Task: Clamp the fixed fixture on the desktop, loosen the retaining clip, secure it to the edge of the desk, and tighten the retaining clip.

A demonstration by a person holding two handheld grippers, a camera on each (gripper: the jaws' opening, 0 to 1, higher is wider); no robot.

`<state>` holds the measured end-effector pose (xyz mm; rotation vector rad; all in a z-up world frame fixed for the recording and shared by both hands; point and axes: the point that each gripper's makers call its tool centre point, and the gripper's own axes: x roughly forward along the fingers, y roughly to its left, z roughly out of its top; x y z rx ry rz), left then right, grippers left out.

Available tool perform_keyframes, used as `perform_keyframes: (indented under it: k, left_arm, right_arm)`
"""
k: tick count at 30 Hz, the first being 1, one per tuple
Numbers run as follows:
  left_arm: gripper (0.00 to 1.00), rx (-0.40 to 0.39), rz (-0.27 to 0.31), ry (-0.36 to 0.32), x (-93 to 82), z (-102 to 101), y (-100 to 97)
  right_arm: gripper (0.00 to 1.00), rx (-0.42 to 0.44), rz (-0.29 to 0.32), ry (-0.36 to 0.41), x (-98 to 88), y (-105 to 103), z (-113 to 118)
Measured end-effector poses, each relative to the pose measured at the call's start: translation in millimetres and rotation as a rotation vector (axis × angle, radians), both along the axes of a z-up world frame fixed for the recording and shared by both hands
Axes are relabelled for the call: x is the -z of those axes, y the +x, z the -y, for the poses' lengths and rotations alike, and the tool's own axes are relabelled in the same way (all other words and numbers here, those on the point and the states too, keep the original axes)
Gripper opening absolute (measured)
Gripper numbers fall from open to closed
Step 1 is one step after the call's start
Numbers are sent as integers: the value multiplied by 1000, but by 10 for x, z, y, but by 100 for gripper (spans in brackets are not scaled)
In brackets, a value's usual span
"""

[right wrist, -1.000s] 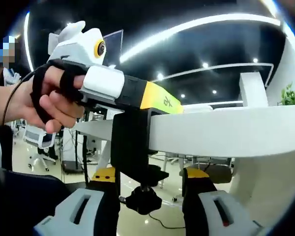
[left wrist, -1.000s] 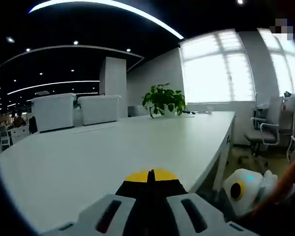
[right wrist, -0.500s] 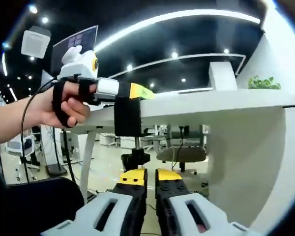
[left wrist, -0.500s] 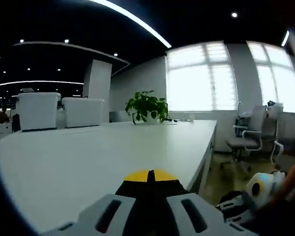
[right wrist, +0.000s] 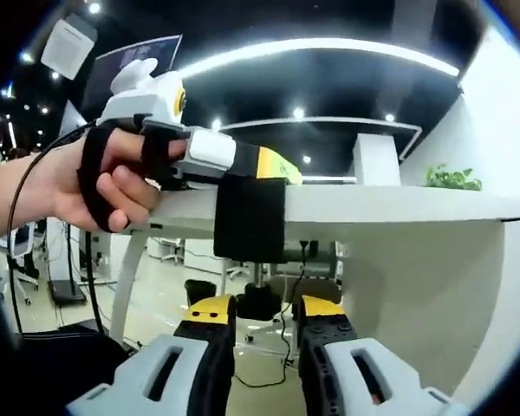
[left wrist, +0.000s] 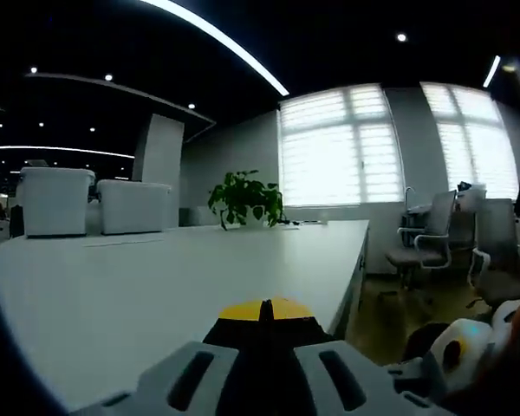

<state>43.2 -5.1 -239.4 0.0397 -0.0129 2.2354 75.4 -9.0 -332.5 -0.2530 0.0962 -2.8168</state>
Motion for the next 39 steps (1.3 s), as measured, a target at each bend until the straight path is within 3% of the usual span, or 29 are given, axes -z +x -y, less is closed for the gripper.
perform_keyframes:
  k: [5,8,10,13,17,25,26,39]
  left_arm:
    - [1,0,-4,4,0,7,7]
    - [1,4,-10,20,-10,12,8]
    - [1,7,-13,22,-15,7,8]
    - [1,12,-13,21,-17,3,3]
    - [1,18,-11,17,-18,-3,-6]
    - [1,10,-8,23,-21,-4,-19]
    - [1,9,-8,24,-22,-4,-21]
    - [1,13,-12,34,-32,-4,-17]
  right_arm:
    - [19,-19,-9,26,3,-37,96]
    - [17,-13,-38,118,-12,-41,151]
    - [17,-24,-35,104,-13,-41,155]
    - [19,-13,-63,169,-13,-43,140]
    - [23,19,-50,137,28,-69,127]
    - [23,41,-27,77,65,-154,81]
    - [22,22,-14,46,70,-157,112]
    - [22,-120,-21,34,57,-140,98]
